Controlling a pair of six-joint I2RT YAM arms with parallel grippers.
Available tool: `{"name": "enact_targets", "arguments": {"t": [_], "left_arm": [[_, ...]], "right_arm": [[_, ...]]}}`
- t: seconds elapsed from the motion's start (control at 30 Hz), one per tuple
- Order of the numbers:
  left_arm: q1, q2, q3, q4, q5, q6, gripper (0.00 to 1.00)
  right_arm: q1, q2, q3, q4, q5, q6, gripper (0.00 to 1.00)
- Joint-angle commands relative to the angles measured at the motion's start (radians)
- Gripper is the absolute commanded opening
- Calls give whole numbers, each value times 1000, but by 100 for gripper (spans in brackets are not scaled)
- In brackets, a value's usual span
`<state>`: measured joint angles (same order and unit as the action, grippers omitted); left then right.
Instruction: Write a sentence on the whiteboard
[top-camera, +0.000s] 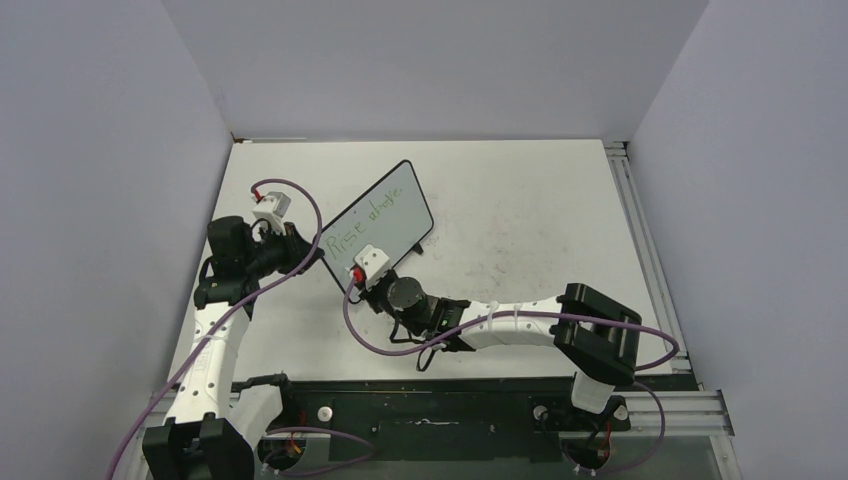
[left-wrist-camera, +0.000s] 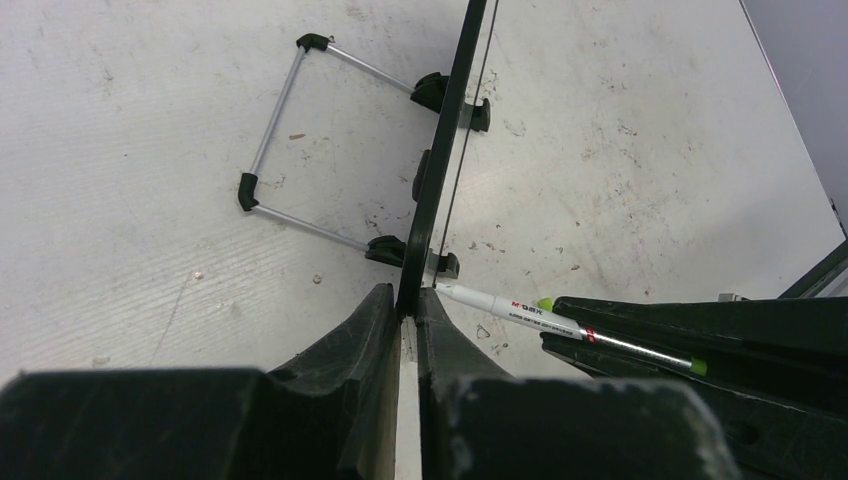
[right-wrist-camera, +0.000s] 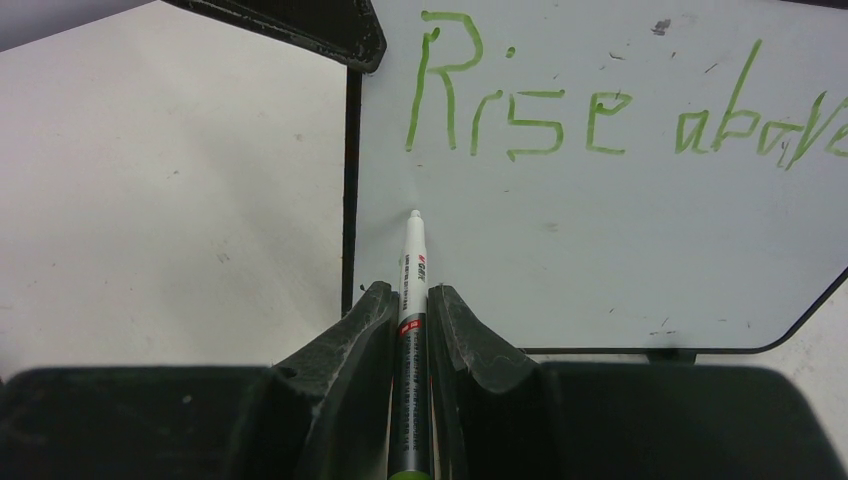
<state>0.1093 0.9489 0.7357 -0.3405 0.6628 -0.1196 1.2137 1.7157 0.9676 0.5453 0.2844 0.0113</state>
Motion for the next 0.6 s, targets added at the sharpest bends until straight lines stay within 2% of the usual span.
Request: {"name": "enact_targets", "arguments": {"t": [0.0,0.37,0.57], "left_arm": [[-5,-18,37,38,26,-14,0],[-10,-18,36,42,37,-14,0],[-10,-13,41,30,3,-12,0]], "right_arm": [[-8,20,50,65,-6,-4,5],[-16,40,60,66,-11,-4,5],[-12,-15,18,68,16,-3,5]]}}
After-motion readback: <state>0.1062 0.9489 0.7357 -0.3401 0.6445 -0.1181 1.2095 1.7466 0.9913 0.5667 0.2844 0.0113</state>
